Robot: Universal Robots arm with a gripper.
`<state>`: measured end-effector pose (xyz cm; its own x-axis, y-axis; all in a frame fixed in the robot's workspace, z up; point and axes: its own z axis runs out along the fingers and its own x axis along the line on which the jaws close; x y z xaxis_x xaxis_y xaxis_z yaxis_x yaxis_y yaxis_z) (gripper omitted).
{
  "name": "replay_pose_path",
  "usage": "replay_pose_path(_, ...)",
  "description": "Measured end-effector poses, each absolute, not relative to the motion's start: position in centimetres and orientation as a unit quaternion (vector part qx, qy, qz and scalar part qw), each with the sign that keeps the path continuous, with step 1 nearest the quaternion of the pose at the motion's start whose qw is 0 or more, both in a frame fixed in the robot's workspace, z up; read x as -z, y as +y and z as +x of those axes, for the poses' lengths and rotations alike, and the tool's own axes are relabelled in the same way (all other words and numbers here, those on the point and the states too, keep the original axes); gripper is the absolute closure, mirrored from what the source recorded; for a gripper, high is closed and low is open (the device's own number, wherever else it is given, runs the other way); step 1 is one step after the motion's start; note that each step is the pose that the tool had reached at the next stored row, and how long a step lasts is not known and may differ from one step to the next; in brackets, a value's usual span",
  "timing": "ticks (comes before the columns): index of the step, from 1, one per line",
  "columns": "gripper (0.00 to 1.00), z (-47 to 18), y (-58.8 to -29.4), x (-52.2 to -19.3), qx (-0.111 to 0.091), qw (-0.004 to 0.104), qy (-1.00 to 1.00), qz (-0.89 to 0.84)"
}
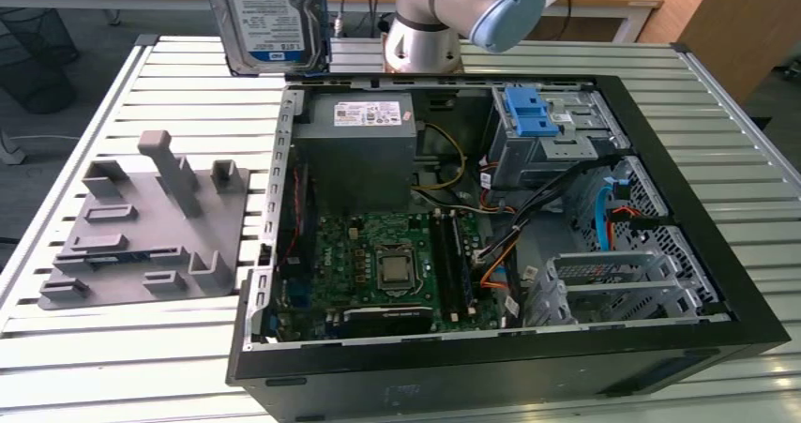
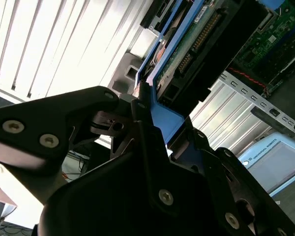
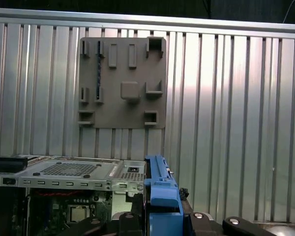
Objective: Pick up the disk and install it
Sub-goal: 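Pick up the disk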
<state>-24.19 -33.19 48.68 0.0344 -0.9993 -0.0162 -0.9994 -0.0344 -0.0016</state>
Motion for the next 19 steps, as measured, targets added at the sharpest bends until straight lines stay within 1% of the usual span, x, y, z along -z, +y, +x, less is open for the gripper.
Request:
replay_pose_path(4, 0.64, -23.6, -33.4, -48.7, -0.005, 0.006, 0.695, -0.719)
replay_pose_path(14, 0.64, -23.3, -35.8, -48.7, -0.005, 0.006, 0.695, -0.719)
replay_pose_path(19, 0.64, -21.6, -36.2, -48.7, -0.005, 0.006, 0.695, -0.719)
